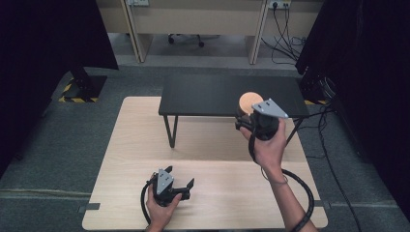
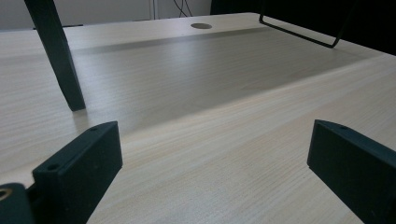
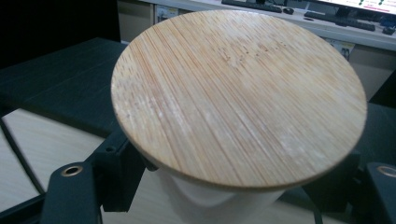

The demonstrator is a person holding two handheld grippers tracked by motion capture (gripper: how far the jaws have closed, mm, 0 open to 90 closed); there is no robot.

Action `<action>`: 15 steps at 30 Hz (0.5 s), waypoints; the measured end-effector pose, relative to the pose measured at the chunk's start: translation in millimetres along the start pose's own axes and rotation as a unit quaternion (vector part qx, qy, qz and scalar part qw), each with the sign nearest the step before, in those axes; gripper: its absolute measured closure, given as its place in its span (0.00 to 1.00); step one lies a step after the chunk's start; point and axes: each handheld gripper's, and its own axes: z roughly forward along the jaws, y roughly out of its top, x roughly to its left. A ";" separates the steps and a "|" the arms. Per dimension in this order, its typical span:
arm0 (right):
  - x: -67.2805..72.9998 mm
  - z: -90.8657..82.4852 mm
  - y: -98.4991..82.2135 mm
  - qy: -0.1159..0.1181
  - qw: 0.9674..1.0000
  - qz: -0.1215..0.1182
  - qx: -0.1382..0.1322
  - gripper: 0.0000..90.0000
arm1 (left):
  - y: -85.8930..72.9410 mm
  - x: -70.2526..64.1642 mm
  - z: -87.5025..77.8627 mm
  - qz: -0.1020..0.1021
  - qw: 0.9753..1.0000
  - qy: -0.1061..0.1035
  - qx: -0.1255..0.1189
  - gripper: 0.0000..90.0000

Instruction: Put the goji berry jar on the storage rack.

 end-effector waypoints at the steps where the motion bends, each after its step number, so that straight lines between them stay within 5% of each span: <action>1: -0.7 7.0 5.8 -0.001 1.000 0.000 0.004 0.29 | 0.0 0.0 0.0 0.000 1.000 0.000 0.000 0.03; 8: -5.1 50.7 33.1 -0.004 0.999 0.016 0.040 0.29 | -0.3 0.6 0.0 -0.002 1.000 -0.001 -0.001 0.03; 15: -7.2 74.3 41.3 -0.005 0.998 0.023 0.066 0.29 | -0.2 1.1 0.0 -0.002 1.000 -0.002 -0.001 0.03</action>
